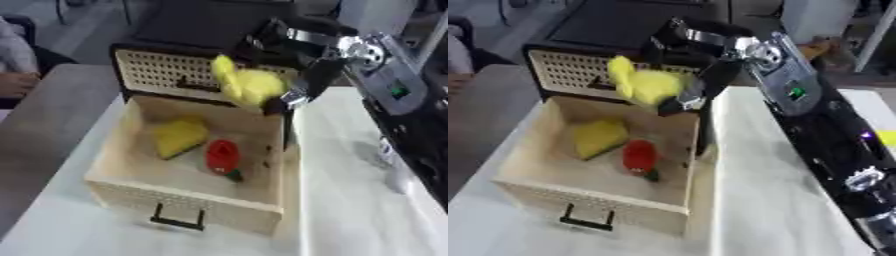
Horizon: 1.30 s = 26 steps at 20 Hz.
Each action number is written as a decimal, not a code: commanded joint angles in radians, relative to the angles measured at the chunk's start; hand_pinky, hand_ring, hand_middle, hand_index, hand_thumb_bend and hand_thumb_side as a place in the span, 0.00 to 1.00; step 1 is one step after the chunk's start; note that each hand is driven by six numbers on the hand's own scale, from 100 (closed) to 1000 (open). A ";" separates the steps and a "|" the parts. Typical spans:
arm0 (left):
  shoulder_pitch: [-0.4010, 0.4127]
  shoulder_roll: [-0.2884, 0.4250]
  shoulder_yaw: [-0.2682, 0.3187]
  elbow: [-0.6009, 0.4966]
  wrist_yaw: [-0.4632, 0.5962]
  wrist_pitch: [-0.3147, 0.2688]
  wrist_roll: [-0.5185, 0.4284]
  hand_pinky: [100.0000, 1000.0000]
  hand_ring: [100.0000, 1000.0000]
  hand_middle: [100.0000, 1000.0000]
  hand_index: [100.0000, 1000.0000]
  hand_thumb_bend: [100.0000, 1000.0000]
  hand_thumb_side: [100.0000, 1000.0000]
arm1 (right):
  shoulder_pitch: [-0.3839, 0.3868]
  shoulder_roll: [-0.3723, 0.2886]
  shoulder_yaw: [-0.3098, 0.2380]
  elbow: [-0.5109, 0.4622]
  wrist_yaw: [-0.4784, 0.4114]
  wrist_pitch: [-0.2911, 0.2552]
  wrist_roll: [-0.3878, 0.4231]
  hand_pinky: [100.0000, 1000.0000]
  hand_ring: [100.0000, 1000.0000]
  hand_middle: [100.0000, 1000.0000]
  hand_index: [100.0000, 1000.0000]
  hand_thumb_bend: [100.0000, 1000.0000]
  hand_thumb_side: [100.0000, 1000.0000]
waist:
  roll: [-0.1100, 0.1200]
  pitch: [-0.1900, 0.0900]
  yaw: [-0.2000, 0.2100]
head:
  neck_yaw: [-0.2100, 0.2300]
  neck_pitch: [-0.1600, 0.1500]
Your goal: Pick up objects from table and place into drawer.
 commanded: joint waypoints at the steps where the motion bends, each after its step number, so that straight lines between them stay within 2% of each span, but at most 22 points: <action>1: -0.014 0.009 0.002 -0.013 -0.005 0.005 0.001 0.93 0.90 0.79 1.00 0.17 0.98 | -0.008 -0.009 -0.003 0.039 0.031 -0.109 0.123 0.76 0.89 0.62 0.71 0.79 0.57 | 0.001 -0.006 0.003 | 0.007 0.005; 3: -0.016 0.009 0.002 -0.013 -0.007 0.007 0.003 0.93 0.90 0.79 1.00 0.17 0.99 | -0.008 -0.010 -0.006 0.044 0.026 -0.117 0.142 0.76 0.90 0.64 0.73 0.80 0.58 | 0.000 -0.005 0.003 | 0.010 0.006; 8: -0.016 0.005 0.001 -0.013 -0.013 0.009 0.001 0.93 0.90 0.79 1.00 0.16 0.99 | -0.007 -0.012 -0.025 0.034 -0.013 -0.112 0.138 0.76 0.90 0.62 0.70 0.77 0.63 | 0.002 -0.002 -0.001 | 0.013 0.005; 11: -0.009 0.005 -0.002 -0.013 -0.020 0.003 -0.006 0.93 0.90 0.79 1.00 0.16 0.98 | -0.002 -0.024 -0.047 -0.011 -0.089 -0.085 0.102 0.76 0.89 0.61 0.69 0.72 0.70 | 0.007 -0.002 -0.006 | 0.017 0.006; 13: -0.002 0.007 -0.002 -0.013 -0.027 -0.009 -0.013 0.93 0.90 0.78 1.00 0.15 0.98 | 0.007 -0.045 -0.067 -0.068 -0.172 -0.053 0.065 0.76 0.89 0.61 0.68 0.66 0.79 | 0.011 -0.003 -0.009 | 0.022 0.006; 16: 0.015 0.020 0.001 -0.013 -0.055 -0.041 -0.023 0.92 0.89 0.77 1.00 0.11 0.95 | 0.038 -0.095 -0.112 -0.200 -0.354 0.028 -0.038 0.74 0.88 0.59 0.66 0.55 0.97 | 0.017 -0.004 -0.017 | 0.034 0.006; 17: 0.023 0.029 0.003 -0.013 -0.073 -0.057 -0.026 0.91 0.89 0.77 1.00 0.08 0.94 | 0.052 -0.113 -0.130 -0.253 -0.425 0.056 -0.083 0.74 0.88 0.59 0.66 0.53 0.99 | 0.019 -0.004 -0.021 | 0.039 0.006; 20: 0.043 0.069 0.004 -0.013 -0.140 -0.123 -0.031 0.84 0.84 0.72 0.99 0.00 0.87 | 0.100 -0.171 -0.174 -0.407 -0.608 0.134 -0.210 0.72 0.86 0.58 0.65 0.49 1.00 | 0.024 -0.006 -0.032 | 0.051 0.006; 21: 0.050 0.088 0.006 -0.013 -0.170 -0.148 -0.027 0.82 0.82 0.71 0.97 0.00 0.85 | 0.119 -0.190 -0.189 -0.455 -0.658 0.152 -0.251 0.71 0.85 0.58 0.65 0.48 1.00 | 0.027 -0.007 -0.037 | 0.056 0.005; 24: 0.069 0.144 0.003 -0.013 -0.265 -0.224 -0.001 0.72 0.76 0.64 0.90 0.00 0.79 | 0.178 -0.233 -0.233 -0.582 -0.788 0.188 -0.377 0.69 0.84 0.58 0.66 0.32 1.00 | 0.034 -0.011 -0.050 | 0.071 0.004; 26: 0.079 0.181 0.000 -0.013 -0.334 -0.243 0.028 0.60 0.69 0.58 0.85 0.00 0.77 | 0.220 -0.253 -0.264 -0.652 -0.856 0.200 -0.471 0.68 0.83 0.58 0.66 0.23 1.00 | 0.039 -0.013 -0.058 | 0.079 0.008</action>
